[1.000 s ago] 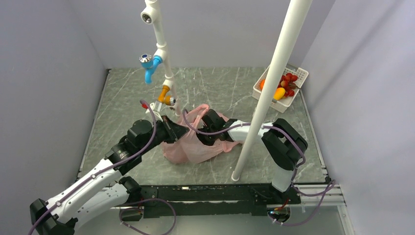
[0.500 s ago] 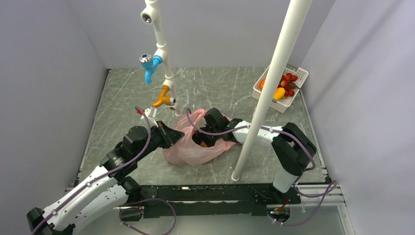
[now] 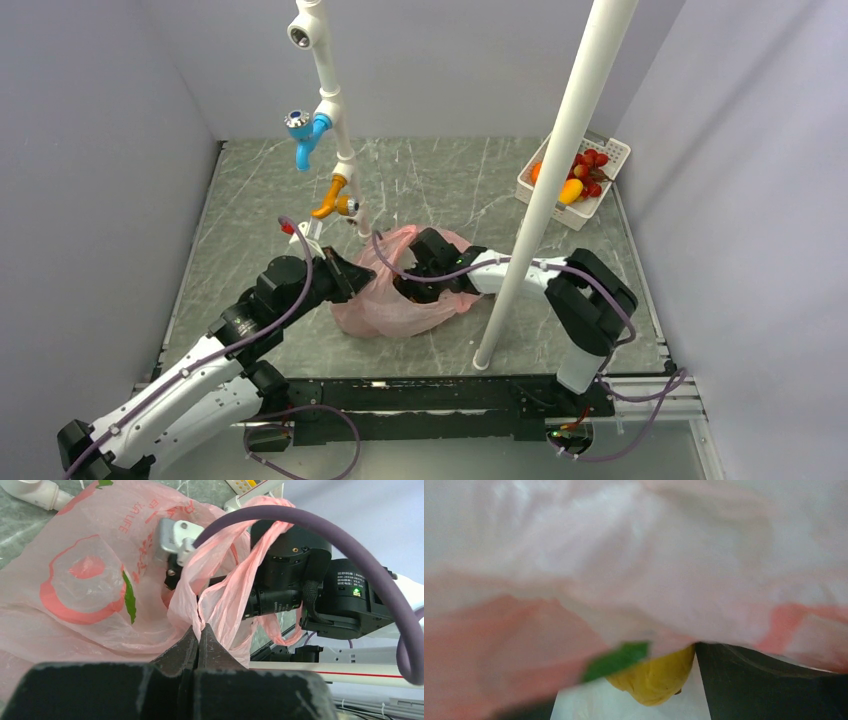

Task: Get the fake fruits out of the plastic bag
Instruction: Take out the fake fruit from the plastic bag.

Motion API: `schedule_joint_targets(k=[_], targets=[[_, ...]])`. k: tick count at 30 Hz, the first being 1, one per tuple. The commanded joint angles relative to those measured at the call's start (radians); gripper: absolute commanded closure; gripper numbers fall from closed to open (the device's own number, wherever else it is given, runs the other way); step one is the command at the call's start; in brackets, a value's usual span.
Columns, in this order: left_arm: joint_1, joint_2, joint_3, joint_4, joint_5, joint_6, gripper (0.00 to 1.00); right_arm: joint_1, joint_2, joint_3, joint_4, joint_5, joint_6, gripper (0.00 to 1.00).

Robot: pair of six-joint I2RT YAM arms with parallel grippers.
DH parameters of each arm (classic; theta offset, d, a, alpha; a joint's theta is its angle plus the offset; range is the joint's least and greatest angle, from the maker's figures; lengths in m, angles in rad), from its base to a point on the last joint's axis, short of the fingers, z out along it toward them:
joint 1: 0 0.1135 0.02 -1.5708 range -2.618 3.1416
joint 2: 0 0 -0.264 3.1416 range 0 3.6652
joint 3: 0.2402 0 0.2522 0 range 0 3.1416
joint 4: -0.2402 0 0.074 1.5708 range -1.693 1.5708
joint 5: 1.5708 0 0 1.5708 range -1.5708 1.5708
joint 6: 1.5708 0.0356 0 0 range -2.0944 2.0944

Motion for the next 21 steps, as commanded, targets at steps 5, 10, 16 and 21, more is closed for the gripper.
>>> schedule_joint_targets(k=[5,10,16,21], targets=[[0.005,-0.026,-0.002,0.013,0.003,0.004,1.00,0.034,0.071,0.075,0.018,0.079,0.005,0.17],[0.005,-0.036,-0.006,0.001,-0.006,0.007,1.00,0.035,0.047,0.051,0.013,0.126,0.001,0.25],[0.005,-0.031,-0.016,0.006,0.000,0.004,1.00,0.032,-0.078,0.000,0.056,0.122,0.038,0.51],[0.005,-0.048,-0.031,-0.004,-0.003,0.001,1.00,-0.002,-0.196,-0.044,0.132,0.061,0.087,0.68]])
